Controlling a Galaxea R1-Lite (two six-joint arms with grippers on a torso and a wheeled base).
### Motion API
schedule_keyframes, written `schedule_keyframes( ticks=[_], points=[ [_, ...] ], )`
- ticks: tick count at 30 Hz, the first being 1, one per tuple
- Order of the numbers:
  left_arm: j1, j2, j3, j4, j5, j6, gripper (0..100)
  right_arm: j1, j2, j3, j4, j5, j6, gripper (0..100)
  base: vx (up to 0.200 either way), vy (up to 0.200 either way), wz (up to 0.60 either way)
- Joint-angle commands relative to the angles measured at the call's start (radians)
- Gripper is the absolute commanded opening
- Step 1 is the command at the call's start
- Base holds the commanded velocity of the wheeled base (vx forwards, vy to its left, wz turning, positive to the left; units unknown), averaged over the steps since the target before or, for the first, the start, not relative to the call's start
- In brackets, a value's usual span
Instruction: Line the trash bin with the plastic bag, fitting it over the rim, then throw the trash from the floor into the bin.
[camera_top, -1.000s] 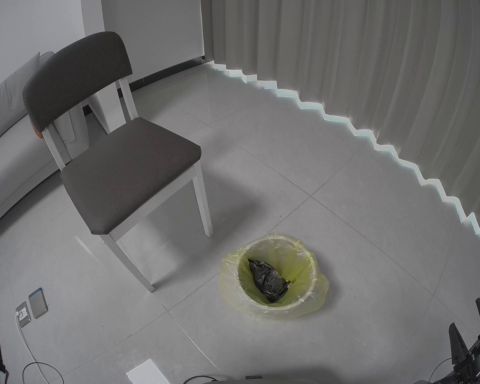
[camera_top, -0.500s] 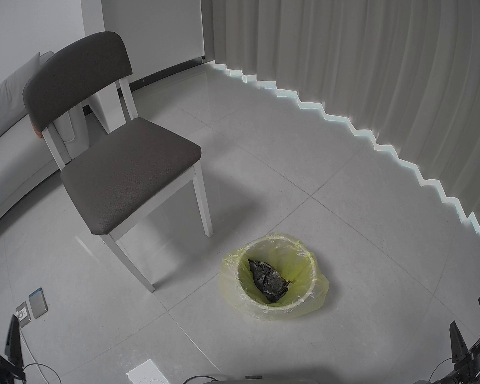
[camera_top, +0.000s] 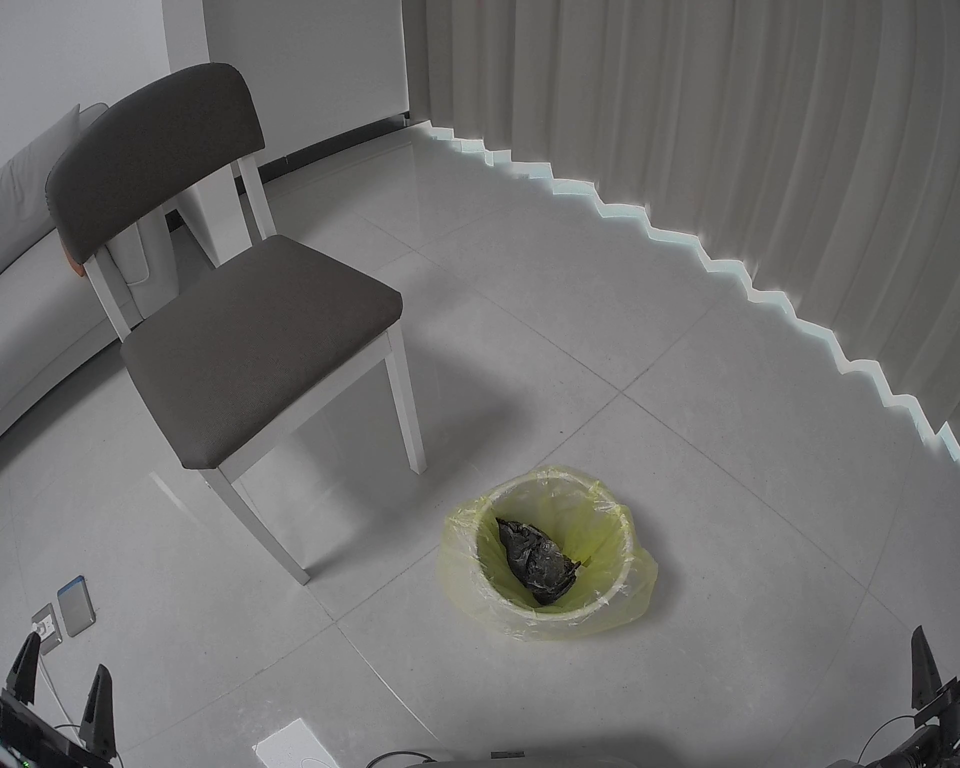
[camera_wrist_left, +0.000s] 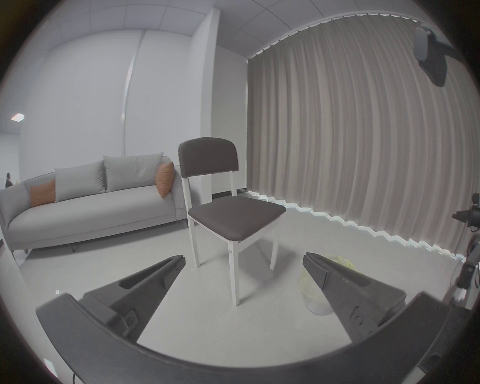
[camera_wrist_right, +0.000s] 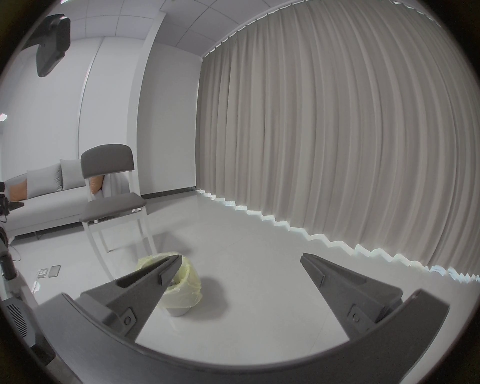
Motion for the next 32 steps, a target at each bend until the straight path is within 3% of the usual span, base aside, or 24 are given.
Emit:
schedule_keyframes(
  ticks=[1, 5, 10, 13, 17, 32],
  points=[
    [0.001, -0.013, 0.022, 0.019, -0.018, 0.015, 100, 0.002, -0.010, 0.008, 0.079, 0.069, 0.008, 100, 0.000, 0.000, 0.00],
    [0.001, -0.013, 0.022, 0.019, -0.010, -0.004, 100, 0.002, -0.012, 0.017, 0.047, 0.091, -0.007, 100, 0.000, 0.000, 0.00],
    [0.001, -0.013, 0.022, 0.019, -0.010, 0.002, 100, 0.002, -0.010, 0.017, 0.047, 0.068, 0.020, 100, 0.000, 0.000, 0.00],
    [0.001, -0.013, 0.022, 0.019, -0.013, 0.005, 100, 0.000, -0.012, 0.017, 0.047, 0.012, 0.043, 100, 0.000, 0.000, 0.00],
    [0.000, -0.013, 0.022, 0.019, -0.012, 0.007, 100, 0.000, -0.012, 0.016, 0.050, 0.051, 0.020, 100, 0.000, 0.000, 0.00],
    [0.000, -0.013, 0.022, 0.019, -0.012, 0.007, 100, 0.002, -0.010, 0.017, 0.043, 0.048, 0.046, 100, 0.000, 0.000, 0.00]
  ],
)
